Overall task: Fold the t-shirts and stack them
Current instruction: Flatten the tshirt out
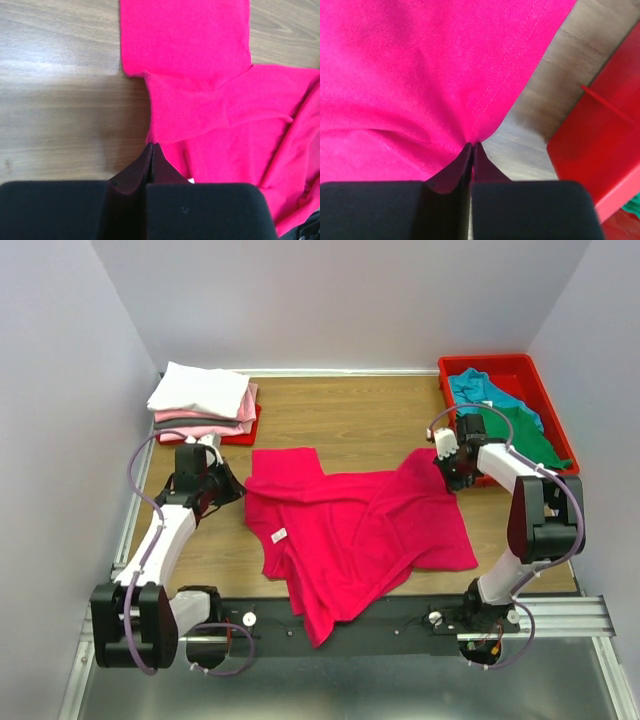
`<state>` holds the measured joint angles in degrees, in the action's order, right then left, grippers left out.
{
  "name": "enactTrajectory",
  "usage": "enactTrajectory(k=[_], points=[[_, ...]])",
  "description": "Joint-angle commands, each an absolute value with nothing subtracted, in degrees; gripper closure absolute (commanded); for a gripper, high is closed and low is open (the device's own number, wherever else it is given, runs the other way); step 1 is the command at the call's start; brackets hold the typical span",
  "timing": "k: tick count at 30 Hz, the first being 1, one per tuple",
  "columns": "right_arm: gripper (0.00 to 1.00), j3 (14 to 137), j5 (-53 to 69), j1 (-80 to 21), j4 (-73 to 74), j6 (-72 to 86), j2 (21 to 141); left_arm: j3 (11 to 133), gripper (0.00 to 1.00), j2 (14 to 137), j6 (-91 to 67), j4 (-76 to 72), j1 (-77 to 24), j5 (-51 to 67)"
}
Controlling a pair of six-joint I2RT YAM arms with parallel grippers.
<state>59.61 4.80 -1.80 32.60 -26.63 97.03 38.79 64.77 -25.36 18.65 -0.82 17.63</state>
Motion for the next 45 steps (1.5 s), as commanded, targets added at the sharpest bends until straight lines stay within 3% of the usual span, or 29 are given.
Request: enactTrajectory(k=[1,2,3,5,8,15,19,25,45], points=[[0.89,59.68,4.13,-1.85,33.57,-27.60,94.40,42.53,0.86,59.41,-24.78,22.93,-0.44,15.74],[0.79,60.72,5.35,-1.85,34.10,-27.51,93.79,43.24,0.79,57.24,-24.87,23.64,-0.44,15.04],[0.73,61.08,6.75,-1.85,34.36,-27.34,93.52,44.81,0.66,55.22,-24.96,24.86,-0.44,13.29],[0.53,62.13,8.78,-1.93,34.72,-27.25,93.08,46.14,0.55,53.62,-24.96,25.14,-0.44,11.70],[0.41,64.42,13.52,-1.93,35.85,-26.81,93.08,47.28,0.44,54.22,-24.52,22.60,-0.44,10.81],[0.36,67.33,28.81,-1.85,37.18,-25.84,93.25,51.67,0.46,76.00,-21.28,13.10,-0.44,15.91],[0.36,65.92,36.02,-1.85,36.74,-25.84,91.85,58.96,0.49,89.52,-18.47,11.43,-0.44,13.01],[0.36,62.68,36.74,-1.85,35.33,-26.10,90.70,66.35,0.51,101.49,-16.61,10.81,-0.53,11.17],[0.35,61.00,36.04,-1.85,34.63,-26.54,91.05,74.97,0.53,114.78,-15.03,13.80,-5.80,4.05]])
